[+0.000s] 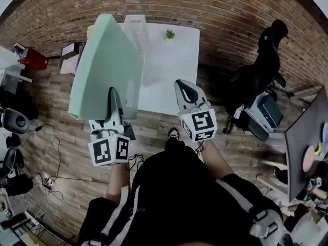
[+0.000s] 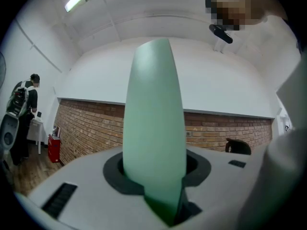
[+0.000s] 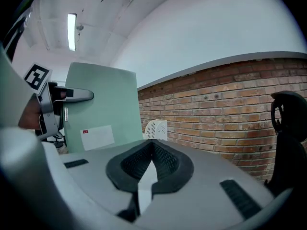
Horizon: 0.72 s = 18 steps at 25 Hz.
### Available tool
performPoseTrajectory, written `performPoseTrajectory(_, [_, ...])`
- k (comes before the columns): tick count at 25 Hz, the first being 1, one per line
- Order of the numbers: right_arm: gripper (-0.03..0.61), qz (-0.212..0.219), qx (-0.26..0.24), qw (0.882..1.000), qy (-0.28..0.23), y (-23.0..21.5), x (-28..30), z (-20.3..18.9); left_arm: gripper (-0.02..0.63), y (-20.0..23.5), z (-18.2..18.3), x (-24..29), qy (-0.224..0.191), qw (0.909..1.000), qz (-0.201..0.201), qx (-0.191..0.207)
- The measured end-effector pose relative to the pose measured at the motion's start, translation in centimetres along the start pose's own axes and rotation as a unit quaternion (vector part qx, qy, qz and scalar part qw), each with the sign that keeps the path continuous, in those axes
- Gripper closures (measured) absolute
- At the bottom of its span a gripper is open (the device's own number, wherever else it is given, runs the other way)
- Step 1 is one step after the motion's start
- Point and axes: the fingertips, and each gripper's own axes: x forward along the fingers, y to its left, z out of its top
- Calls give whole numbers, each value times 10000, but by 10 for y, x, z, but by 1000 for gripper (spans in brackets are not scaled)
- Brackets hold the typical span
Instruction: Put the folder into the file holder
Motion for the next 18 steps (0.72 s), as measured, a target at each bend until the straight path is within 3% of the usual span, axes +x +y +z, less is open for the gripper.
performPoseTrajectory(7, [571,236,104,9997,-12,-27,24,-5,456,-3,12,36,-275,9992,218,204])
performPoseTrajectory(18, [571,235,335,9992,33,-52,40,-14,456,2,7,76,-483,9978,350,297])
